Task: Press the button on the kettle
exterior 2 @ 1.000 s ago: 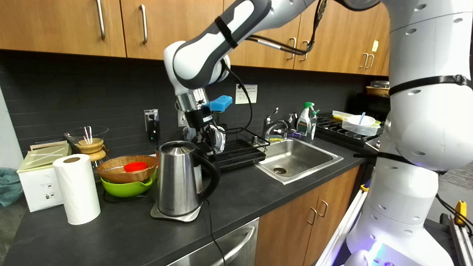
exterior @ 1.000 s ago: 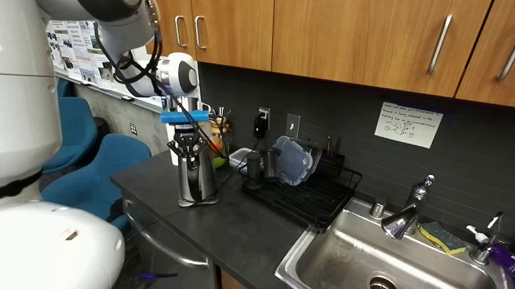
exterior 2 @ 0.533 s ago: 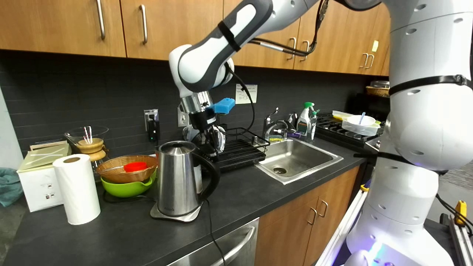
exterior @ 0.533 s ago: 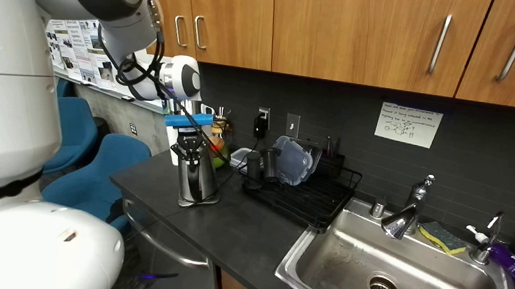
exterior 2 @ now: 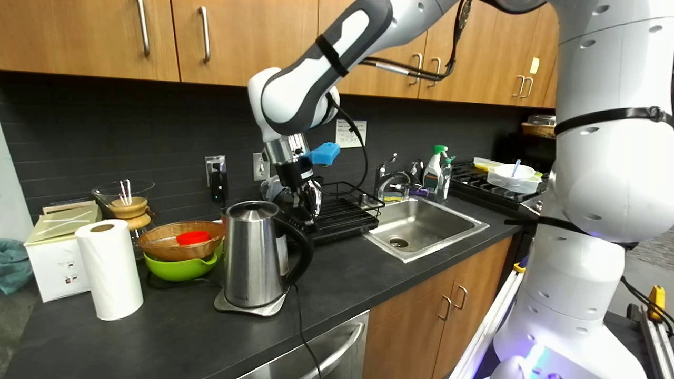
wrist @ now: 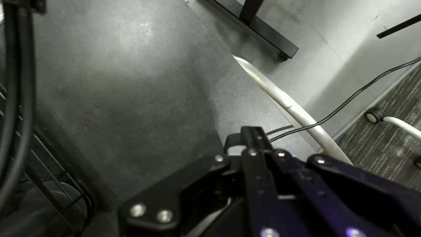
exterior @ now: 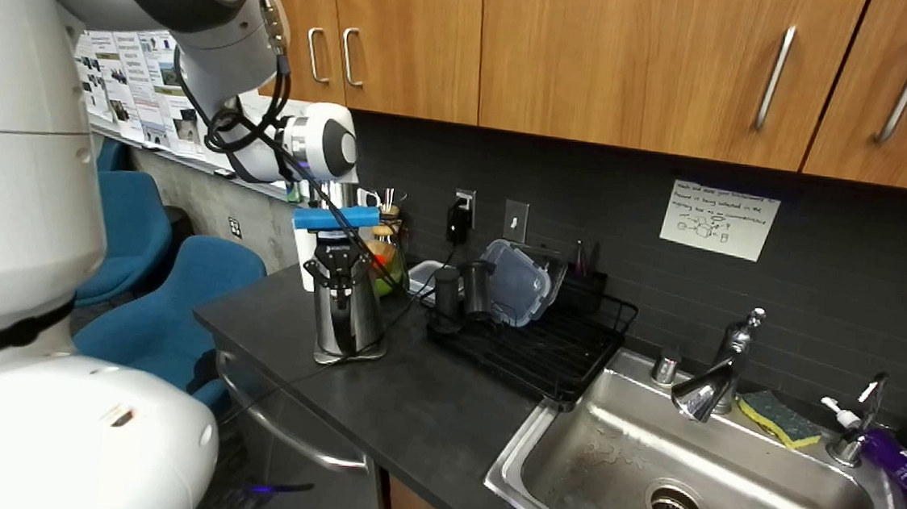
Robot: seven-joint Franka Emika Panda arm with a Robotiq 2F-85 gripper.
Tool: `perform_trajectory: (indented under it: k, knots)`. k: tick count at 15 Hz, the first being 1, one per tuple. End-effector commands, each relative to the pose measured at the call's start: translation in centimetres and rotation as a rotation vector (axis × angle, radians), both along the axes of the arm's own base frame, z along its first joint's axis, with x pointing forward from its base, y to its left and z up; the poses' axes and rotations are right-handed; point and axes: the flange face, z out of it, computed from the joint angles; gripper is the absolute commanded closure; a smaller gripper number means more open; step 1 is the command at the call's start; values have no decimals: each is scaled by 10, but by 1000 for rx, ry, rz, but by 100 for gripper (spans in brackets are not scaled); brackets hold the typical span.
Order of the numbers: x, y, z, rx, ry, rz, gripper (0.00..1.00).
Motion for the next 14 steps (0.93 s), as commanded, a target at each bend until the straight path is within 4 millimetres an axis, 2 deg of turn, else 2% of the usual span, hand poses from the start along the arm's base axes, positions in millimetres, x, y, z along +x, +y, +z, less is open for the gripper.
perform_trajectory:
  k: [1,7,14]
  knots:
    - [-19,-11,20,-13,-13,-35,100]
    - [-43,-30,53,-36,-29,-72,100]
    - [-39,-49,75,-23,-60,-103,100]
